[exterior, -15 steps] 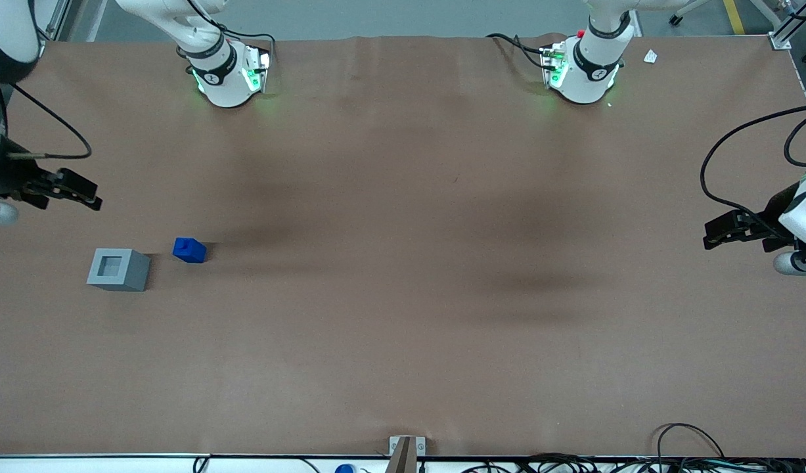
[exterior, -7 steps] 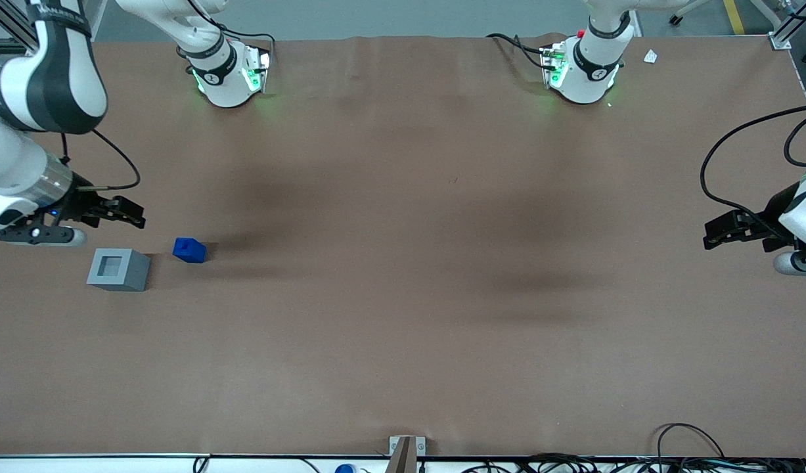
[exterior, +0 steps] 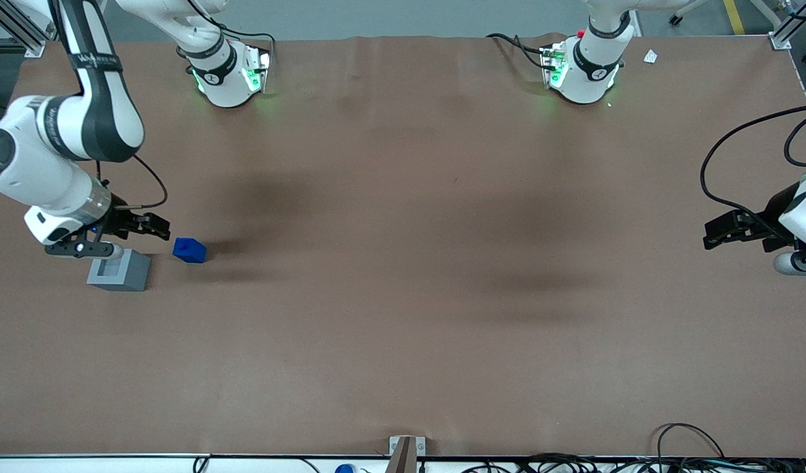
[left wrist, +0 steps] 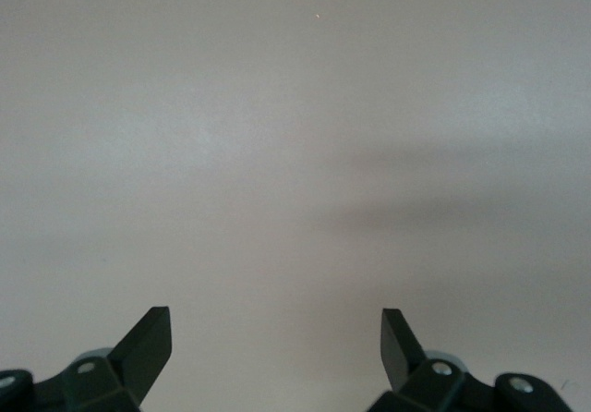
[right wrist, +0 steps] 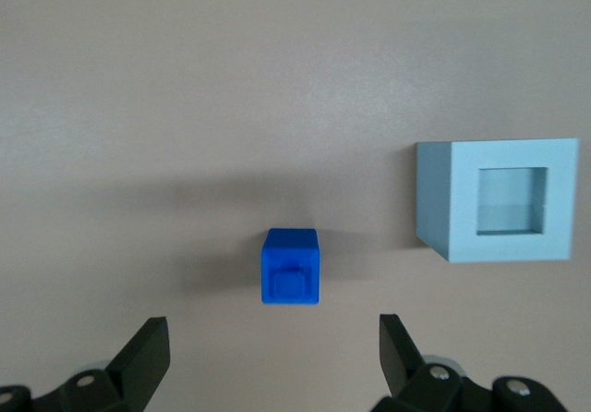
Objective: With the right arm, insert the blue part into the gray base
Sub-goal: 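Lower the right gripper onto the blue block and close on it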
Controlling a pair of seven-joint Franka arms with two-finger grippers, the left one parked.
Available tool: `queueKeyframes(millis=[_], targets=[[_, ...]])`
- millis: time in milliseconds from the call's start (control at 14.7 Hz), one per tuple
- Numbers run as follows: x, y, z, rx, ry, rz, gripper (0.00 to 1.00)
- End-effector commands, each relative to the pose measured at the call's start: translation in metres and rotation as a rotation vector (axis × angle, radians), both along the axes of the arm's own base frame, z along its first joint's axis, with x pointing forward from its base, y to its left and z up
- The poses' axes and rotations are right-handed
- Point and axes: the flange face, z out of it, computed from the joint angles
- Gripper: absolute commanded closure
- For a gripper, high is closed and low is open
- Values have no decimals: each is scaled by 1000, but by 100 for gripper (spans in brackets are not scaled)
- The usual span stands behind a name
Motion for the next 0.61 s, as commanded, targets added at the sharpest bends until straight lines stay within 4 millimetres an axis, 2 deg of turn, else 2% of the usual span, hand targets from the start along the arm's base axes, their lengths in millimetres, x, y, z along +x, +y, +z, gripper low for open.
queueKeyframes(millis=[0, 136, 273, 545], targets=[[-7, -1, -32, -11, -20, 11, 0], [-7, -2, -47, -11, 1, 9, 0], [-7, -2, -55, -12, 15, 9, 1], [-7, -4, -78, -14, 41, 11, 12]])
